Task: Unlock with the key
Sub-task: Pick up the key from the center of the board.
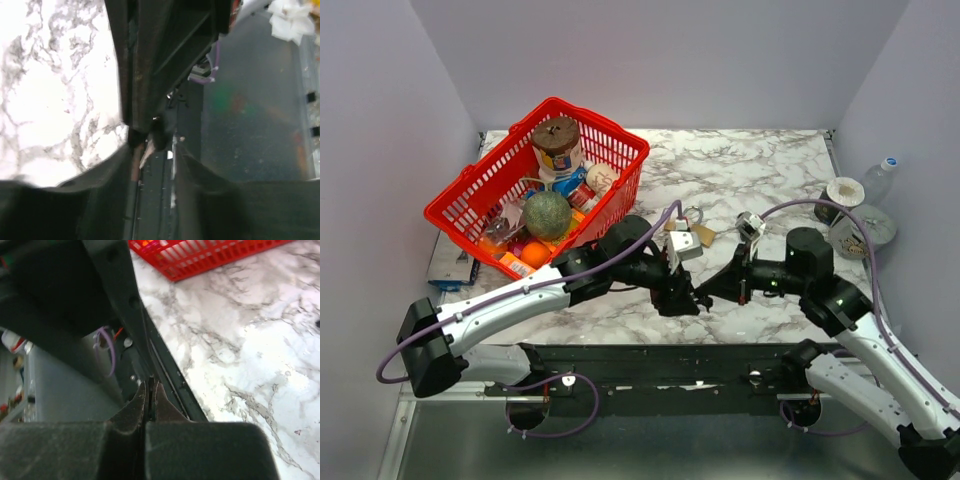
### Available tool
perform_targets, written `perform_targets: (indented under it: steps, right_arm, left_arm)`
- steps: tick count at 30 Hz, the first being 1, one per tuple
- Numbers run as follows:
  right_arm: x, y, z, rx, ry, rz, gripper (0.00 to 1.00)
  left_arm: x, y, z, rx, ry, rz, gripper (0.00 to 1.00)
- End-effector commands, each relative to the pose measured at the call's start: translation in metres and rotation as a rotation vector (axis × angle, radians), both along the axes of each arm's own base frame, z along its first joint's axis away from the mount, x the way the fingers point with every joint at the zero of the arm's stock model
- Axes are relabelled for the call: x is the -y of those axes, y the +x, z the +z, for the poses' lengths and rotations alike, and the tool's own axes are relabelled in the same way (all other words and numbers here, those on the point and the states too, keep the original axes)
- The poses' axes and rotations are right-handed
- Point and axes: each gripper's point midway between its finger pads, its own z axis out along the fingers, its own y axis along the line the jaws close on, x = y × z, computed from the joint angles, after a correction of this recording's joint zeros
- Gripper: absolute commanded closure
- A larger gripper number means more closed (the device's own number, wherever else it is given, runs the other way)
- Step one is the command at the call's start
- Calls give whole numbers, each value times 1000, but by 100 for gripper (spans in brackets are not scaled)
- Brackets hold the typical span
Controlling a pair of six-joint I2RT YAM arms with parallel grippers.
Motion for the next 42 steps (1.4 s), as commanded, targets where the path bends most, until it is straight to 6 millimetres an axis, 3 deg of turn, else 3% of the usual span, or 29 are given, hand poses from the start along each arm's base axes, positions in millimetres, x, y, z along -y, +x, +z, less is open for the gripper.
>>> perform_targets:
  steps: [1, 3, 4, 6, 7, 10, 14, 16, 20, 26, 38, 41, 42]
  right_arm:
    - [0, 43, -11, -9, 79, -250, 99]
    - [-2, 48, -19, -39, 138, -289, 99]
    - [-6, 56, -3, 20, 213, -295, 99]
    - [-8, 57, 1, 28, 272, -297, 99]
    - [-9, 59, 17, 79, 330, -292, 99]
    - [-9, 58, 37, 136, 428, -288, 99]
    - [-5, 54, 58, 186, 542, -293, 99]
    - [1, 52, 75, 215, 627, -306, 99]
    - [10, 50, 94, 257, 731, -329, 99]
    - [23, 52, 115, 300, 827, -386, 99]
    - [31, 57, 119, 285, 909, -428, 99]
    - [32, 56, 119, 279, 917, -427, 99]
    - [32, 56, 117, 274, 918, -430, 99]
  left_arm:
    - [2, 18, 43, 134, -126, 85, 17]
    - [-4, 28, 47, 168, -138, 151, 5]
    - [-6, 32, 51, 185, -149, 174, 4]
    - [-13, 45, 58, 208, -163, 249, 3]
    - [-14, 49, 62, 208, -176, 275, 3]
    - [-23, 64, 85, 217, -228, 395, 3]
    - [-37, 81, 120, 133, -362, 599, 3]
    - [-46, 97, 126, 82, -404, 733, 4]
    - [-51, 111, 129, -85, -483, 878, 4]
    - [-40, 110, 126, -267, -585, 885, 6]
    - [-14, 102, 129, -411, -683, 788, 13]
    - [-7, 101, 130, -423, -689, 772, 20]
    - [-6, 101, 130, -425, -689, 771, 27]
